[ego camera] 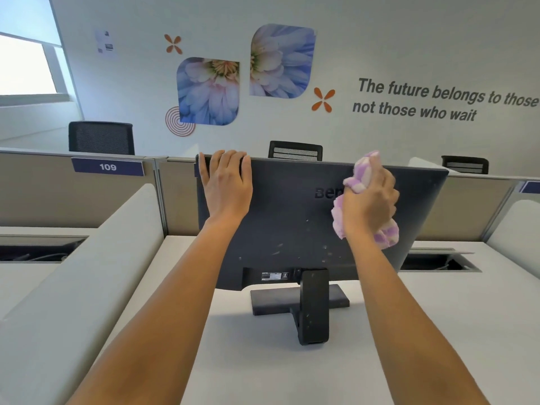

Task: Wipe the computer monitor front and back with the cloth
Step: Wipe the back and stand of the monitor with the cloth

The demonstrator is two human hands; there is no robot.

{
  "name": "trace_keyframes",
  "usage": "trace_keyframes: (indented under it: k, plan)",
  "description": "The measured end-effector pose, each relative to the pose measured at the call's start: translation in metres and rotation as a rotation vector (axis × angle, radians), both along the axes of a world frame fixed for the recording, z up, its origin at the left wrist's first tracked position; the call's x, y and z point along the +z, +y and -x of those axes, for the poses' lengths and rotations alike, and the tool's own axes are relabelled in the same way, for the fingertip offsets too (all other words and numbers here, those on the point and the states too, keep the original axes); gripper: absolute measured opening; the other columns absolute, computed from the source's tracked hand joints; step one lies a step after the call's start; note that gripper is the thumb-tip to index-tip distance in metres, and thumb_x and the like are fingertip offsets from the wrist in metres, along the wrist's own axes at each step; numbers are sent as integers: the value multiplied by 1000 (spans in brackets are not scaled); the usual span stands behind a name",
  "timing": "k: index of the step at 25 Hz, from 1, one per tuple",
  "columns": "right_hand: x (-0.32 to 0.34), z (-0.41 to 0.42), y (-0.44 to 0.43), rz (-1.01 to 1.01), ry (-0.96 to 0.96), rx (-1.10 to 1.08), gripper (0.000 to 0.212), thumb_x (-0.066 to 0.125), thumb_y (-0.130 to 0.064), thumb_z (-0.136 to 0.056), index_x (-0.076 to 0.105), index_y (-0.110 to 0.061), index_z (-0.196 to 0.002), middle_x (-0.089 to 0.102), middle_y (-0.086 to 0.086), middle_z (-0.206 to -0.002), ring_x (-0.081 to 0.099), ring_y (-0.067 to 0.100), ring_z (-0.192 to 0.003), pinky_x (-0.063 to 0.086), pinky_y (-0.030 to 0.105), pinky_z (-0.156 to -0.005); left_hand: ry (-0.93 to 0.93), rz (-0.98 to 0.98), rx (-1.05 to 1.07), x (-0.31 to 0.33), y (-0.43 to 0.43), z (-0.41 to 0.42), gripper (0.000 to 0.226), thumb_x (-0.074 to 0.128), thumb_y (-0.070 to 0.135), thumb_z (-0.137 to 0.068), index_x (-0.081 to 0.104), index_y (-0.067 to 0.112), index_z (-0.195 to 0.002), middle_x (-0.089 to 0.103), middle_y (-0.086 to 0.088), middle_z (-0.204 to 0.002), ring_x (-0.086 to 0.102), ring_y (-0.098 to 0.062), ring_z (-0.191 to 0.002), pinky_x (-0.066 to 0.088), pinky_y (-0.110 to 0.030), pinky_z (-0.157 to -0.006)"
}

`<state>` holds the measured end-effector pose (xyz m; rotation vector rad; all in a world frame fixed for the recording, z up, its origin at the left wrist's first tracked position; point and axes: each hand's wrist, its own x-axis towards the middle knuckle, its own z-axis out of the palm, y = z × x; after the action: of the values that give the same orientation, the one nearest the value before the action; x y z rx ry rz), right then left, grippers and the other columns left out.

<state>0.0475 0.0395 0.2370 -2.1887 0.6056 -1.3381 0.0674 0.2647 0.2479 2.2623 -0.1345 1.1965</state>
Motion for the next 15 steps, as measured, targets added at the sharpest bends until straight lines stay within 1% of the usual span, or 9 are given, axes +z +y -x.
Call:
trace_keyframes:
  k: [1,3,5,7,9,11,13,14,15]
  plan:
    - [-1,-1,12,118,9,3,57,62,-24,-86,42,-25,-139,52,8,-131,55,32,-103,50,44,-78,19,1,-10,2,-5,1,44,24,36,-99,61,17,-112,62,3,-115,47,-14,-120,-6,-34,-116]
    - [-14,1,37,505,-25,121,63,66,-17,-76,46,-22,-136,58,8,-124,58,31,-88,49,41,-68,35,13,-34,5,-24,3,56,15,41,-98,63,16,-112,64,3,-114,49,-12,-119,-4,-34,-118]
    - [-32,4,42,827,-58,242,73,68,-15,-68,45,-27,-137,61,5,-124,59,29,-81,50,37,-61,38,6,-52,7,-44,5,62,10,42,-97,64,16,-113,64,3,-113,48,-12,-120,-3,-34,-117]
    - [-29,0,14,902,-75,252,79,70,-16,-65,41,-29,-137,61,3,-124,59,28,-78,49,35,-59,46,-21,-48,9,-62,7,59,12,41,-98,63,15,-114,64,3,-114,48,-13,-120,-2,-34,-117]
    - [-20,1,-23,696,-29,189,80,71,-17,-66,40,-28,-139,59,4,-126,59,29,-83,48,37,-63,57,-40,-49,10,-75,7,56,15,40,-99,63,15,-114,65,2,-114,49,-13,-120,-1,-36,-118]
    - [-12,1,-64,317,24,139,68,65,-21,-79,39,-29,-142,53,6,-131,57,30,-97,50,40,-72,72,-44,-67,11,-90,8,51,20,37,-101,63,14,-114,64,2,-115,49,-14,-120,1,-36,-118]
    - [-6,-2,-93,40,7,84,60,59,-27,-87,38,-31,-143,49,5,-135,54,28,-105,52,42,-78,75,-58,-85,11,-107,8,48,22,35,-102,63,13,-114,64,1,-116,49,-14,-120,2,-36,-118]
    - [-4,-4,-98,-4,7,67,59,60,-28,-88,38,-31,-143,49,5,-136,53,28,-106,52,42,-78,77,-65,-96,11,-116,7,48,22,35,-102,63,13,-115,64,1,-116,49,-14,-120,2,-36,-118]
    - [-4,-4,-97,49,15,61,61,61,-27,-86,38,-29,-143,49,6,-136,54,29,-104,52,42,-77,81,-69,-110,11,-127,7,48,21,35,-102,63,14,-115,64,1,-117,48,-15,-120,3,-35,-117]
